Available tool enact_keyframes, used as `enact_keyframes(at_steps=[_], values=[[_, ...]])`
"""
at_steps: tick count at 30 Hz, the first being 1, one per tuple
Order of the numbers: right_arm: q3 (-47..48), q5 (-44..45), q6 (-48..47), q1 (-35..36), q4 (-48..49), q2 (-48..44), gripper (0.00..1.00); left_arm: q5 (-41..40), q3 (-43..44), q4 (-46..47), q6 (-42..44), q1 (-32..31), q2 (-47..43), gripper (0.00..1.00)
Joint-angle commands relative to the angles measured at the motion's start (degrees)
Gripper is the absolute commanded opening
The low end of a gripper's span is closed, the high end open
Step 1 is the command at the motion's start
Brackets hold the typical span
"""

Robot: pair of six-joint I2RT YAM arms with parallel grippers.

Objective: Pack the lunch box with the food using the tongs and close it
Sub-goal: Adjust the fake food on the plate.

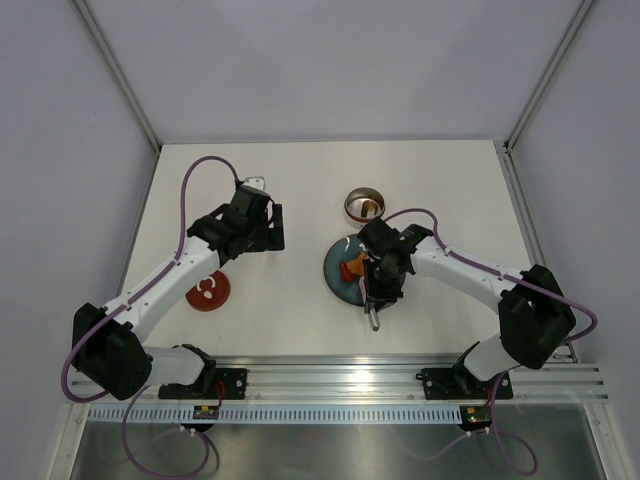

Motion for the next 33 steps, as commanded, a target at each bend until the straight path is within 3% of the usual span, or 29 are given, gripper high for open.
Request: enact_keyframes(at_steps=[1, 23, 33], values=[[-1.0, 0.0, 1.1, 0.3, 1.0, 0.6, 0.0, 0.0, -0.2, 2.3, 0.2, 0.2, -0.5, 0.84], [-3.9, 6.3, 3.1, 0.3, -4.9, -4.9, 0.0, 2.4, 1.1, 2.7, -0.7, 0.2, 0.8, 0.84], [3.3, 9.6, -0.3, 0.3, -9.2, -8.5, 0.0, 1.8, 1.4, 2.4, -0.4, 0.1, 0.8, 0.84]])
